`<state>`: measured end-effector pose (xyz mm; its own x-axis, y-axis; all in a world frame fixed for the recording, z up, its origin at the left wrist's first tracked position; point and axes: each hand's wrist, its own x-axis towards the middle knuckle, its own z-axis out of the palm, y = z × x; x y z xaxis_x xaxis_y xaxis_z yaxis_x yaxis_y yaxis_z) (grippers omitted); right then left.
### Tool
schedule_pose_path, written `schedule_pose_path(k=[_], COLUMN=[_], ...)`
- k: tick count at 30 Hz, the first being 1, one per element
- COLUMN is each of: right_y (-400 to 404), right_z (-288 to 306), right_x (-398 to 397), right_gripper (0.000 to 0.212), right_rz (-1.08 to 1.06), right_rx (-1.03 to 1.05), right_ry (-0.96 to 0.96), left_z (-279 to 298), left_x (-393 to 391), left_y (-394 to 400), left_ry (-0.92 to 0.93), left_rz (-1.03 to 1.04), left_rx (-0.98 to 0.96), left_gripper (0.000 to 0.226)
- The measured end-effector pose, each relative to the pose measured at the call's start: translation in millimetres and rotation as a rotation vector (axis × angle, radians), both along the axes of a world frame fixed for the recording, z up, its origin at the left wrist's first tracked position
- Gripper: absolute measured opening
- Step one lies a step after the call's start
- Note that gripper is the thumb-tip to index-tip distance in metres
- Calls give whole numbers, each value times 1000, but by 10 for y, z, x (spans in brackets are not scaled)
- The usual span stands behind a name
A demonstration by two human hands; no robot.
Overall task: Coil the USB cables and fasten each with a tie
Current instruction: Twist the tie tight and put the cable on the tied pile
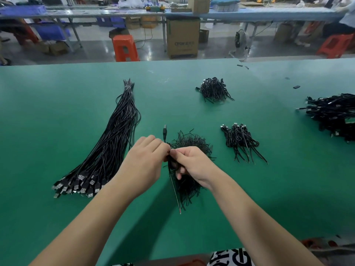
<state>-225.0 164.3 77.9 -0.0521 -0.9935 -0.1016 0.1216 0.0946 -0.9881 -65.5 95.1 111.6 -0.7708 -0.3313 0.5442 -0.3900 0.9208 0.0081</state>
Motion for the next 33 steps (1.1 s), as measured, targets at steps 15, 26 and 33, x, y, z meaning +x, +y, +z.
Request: schedule_pose_path(k=[15,26,33], right_y=[11,49,49], right_z=[76,129,141], right_x=[22,-79,-134], right_gripper=[39,27,17], right_rz=[-26,72,42], right_rx=[-56,-111,-76], right_ry=[164,6,102], left_z=[-72,-48,-90], left_x=[22,59,128], left_y=[40,34,-108], left_ry=[126,527,412], left_rz=[28,134,74], left_rx=[48,809,641], left_gripper=[3,35,38])
